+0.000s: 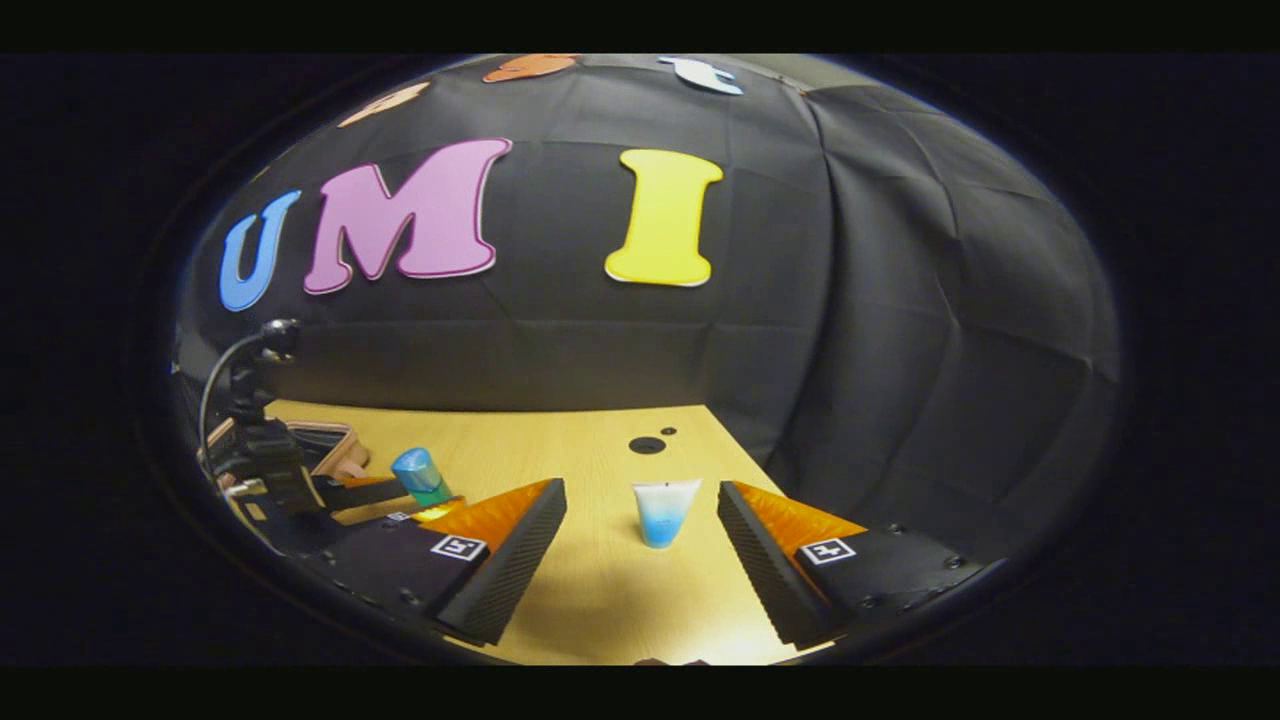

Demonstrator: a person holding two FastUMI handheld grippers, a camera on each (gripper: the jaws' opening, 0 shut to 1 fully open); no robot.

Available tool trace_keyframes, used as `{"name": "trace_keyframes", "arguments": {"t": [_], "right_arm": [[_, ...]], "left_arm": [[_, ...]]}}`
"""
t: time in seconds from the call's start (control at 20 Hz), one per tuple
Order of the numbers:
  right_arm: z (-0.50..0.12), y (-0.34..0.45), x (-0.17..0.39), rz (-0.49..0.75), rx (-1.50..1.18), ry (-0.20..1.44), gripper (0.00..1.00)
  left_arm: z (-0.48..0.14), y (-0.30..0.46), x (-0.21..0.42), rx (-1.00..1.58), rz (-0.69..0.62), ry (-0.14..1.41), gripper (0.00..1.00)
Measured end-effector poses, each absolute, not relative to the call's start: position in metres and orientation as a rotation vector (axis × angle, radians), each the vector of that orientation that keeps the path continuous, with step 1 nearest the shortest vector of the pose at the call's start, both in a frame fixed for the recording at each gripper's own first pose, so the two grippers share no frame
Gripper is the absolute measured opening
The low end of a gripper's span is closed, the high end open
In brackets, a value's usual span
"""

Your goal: First open the suitcase, pack the skin care products into it, and then close the suitcase.

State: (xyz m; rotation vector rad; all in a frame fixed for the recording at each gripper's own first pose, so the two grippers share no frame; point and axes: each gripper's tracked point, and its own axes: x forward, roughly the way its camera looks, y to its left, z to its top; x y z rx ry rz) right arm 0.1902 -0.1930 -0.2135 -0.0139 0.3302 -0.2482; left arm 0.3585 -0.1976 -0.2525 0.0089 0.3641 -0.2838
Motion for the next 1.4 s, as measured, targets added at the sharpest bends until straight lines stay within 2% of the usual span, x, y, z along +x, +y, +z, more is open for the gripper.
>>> {"name": "trace_keyframes", "arguments": {"t": [0.15, 0.3, 0.35, 0.65, 0.7, 0.85, 0.95, 1.0, 1.05, 1.1, 1.15, 1.2, 1.35, 1.4], "right_arm": [[-0.239, -0.196, 0.203, -0.246, -0.007, 0.374, 0.98], [-0.266, -0.202, 0.214, -0.257, -0.003, 0.413, 0.98], [-0.275, -0.204, 0.221, -0.266, 0.008, 0.426, 0.98], [-0.329, -0.225, 0.252, -0.357, 0.037, 0.497, 0.98], [-0.336, -0.228, 0.255, -0.375, 0.057, 0.515, 0.98], [-0.35, -0.233, 0.263, -0.416, 0.095, 0.544, 0.97], [-0.346, -0.238, 0.269, -0.429, 0.058, 0.516, 0.92], [-0.343, -0.241, 0.271, -0.43, 0.023, 0.503, 0.75], [-0.342, -0.243, 0.273, -0.432, -0.01, 0.493, 0.78], [-0.343, -0.242, 0.274, -0.418, -0.015, 0.49, 0.7], [-0.346, -0.237, 0.275, -0.392, -0.004, 0.493, 0.5], [-0.348, -0.234, 0.276, -0.375, -0.001, 0.495, 0.51], [-0.348, -0.225, 0.275, -0.339, -0.007, 0.5, 0.43], [-0.347, -0.223, 0.274, -0.331, -0.009, 0.502, 0.48]], "left_arm": [[-0.275, -0.215, 0.378, -0.004, -0.291, 0.421, 0.84], [-0.282, -0.213, 0.387, -0.006, -0.252, 0.443, 0.63], [-0.283, -0.218, 0.39, -0.013, -0.259, 0.44, 0.52], [-0.282, -0.217, 0.39, -0.027, -0.28, 0.434, 0.51], [-0.282, -0.217, 0.39, -0.029, -0.281, 0.434, 0.47], [-0.282, -0.218, 0.389, -0.014, -0.291, 0.432, 0.51], [-0.282, -0.218, 0.389, -0.009, -0.295, 0.43, 0.51], [-0.282, -0.218, 0.39, -0.012, -0.296, 0.43, 0.51], [-0.282, -0.218, 0.39, -0.019, -0.296, 0.428, 0.51], [-0.281, -0.218, 0.39, -0.023, -0.293, 0.428, 0.51], [-0.281, -0.217, 0.39, -0.029, -0.29, 0.426, 0.51], [-0.281, -0.218, 0.39, -0.03, -0.288, 0.424, 0.51], [-0.279, -0.215, 0.389, -0.04, -0.283, 0.416, 0.51], [-0.278, -0.215, 0.388, -0.066, -0.284, 0.417, 0.49]]}}
